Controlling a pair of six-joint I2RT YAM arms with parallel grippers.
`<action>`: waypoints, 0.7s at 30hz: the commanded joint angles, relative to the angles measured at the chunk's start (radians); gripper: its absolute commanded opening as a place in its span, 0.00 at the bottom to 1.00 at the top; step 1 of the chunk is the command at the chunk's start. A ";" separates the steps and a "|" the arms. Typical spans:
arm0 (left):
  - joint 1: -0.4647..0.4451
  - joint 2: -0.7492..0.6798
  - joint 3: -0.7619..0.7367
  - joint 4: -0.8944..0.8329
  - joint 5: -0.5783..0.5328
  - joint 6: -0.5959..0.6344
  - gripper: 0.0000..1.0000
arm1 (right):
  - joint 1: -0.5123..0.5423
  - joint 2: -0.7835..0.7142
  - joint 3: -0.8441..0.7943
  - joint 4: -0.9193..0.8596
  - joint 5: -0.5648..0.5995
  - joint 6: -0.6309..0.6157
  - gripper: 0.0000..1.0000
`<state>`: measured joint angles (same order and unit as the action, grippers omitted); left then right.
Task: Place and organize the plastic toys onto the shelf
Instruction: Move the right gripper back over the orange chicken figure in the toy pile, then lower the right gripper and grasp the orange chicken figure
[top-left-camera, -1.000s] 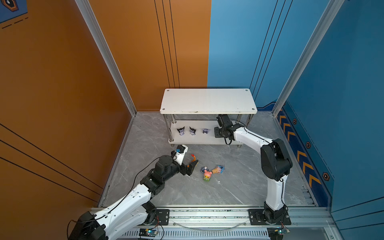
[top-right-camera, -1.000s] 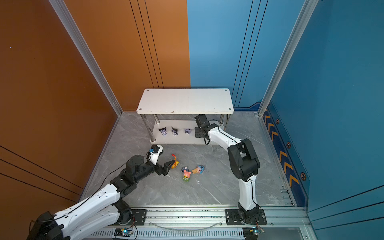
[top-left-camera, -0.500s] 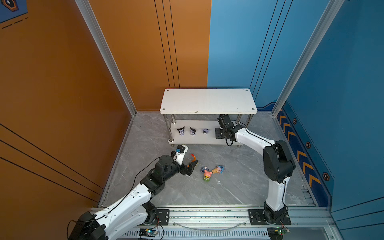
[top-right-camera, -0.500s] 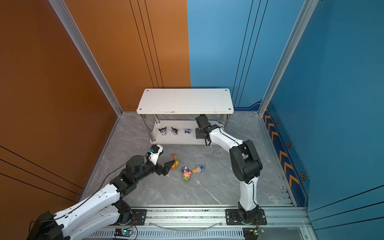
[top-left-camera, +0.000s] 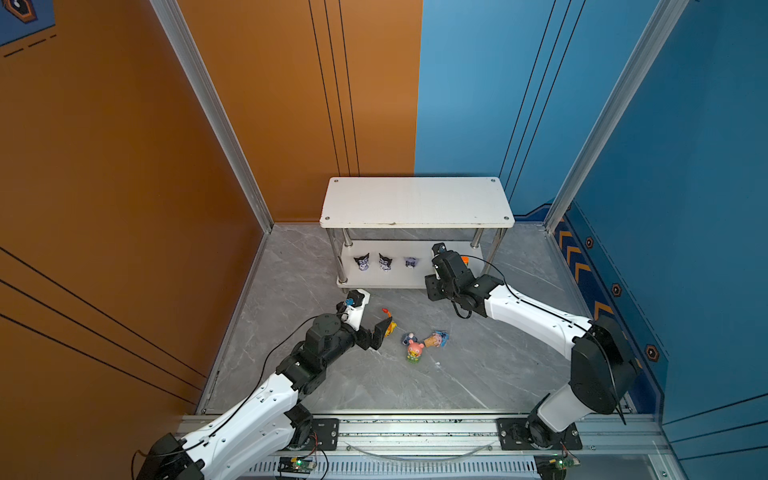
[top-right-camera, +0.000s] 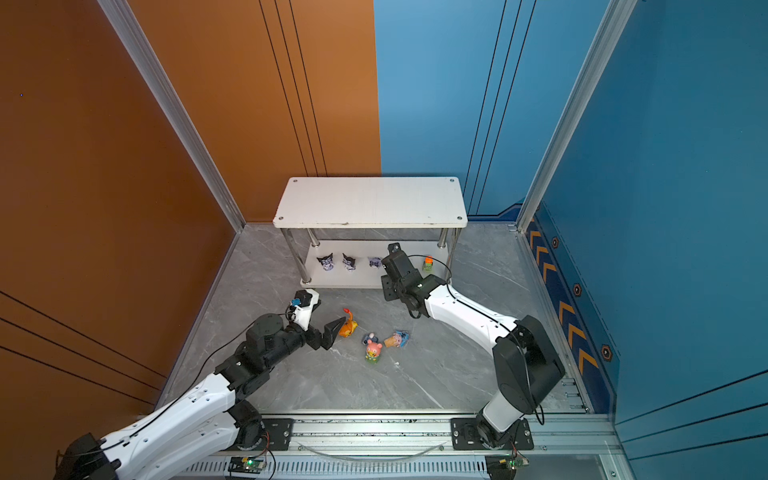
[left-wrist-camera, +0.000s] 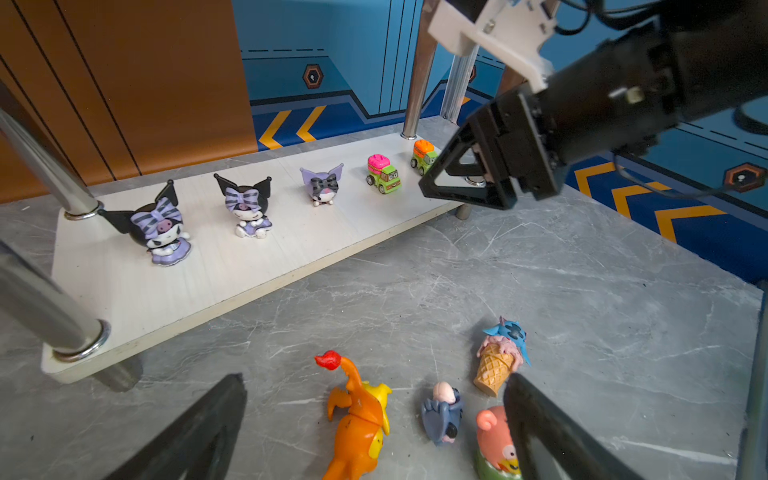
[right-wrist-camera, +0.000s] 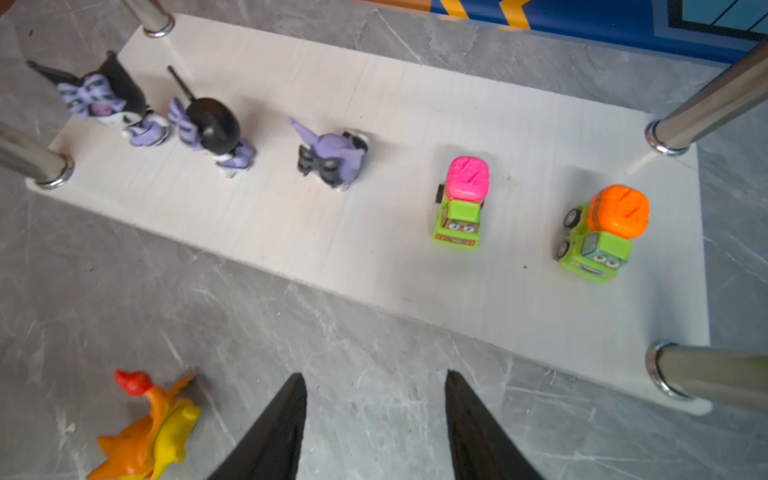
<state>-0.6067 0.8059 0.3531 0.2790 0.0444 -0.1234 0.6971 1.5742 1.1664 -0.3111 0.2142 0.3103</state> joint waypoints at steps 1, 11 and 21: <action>0.012 -0.002 0.001 -0.035 -0.059 -0.026 0.98 | 0.051 -0.054 -0.049 0.000 0.031 -0.004 0.56; 0.035 -0.173 -0.077 -0.233 -0.297 -0.238 0.98 | 0.213 0.030 0.010 -0.076 -0.081 -0.079 0.55; 0.111 -0.362 -0.176 -0.314 -0.255 -0.348 0.98 | 0.316 0.253 0.136 -0.005 -0.045 0.080 0.52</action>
<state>-0.5102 0.4648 0.1860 0.0067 -0.2165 -0.4351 1.0004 1.7931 1.2457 -0.3290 0.1352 0.3302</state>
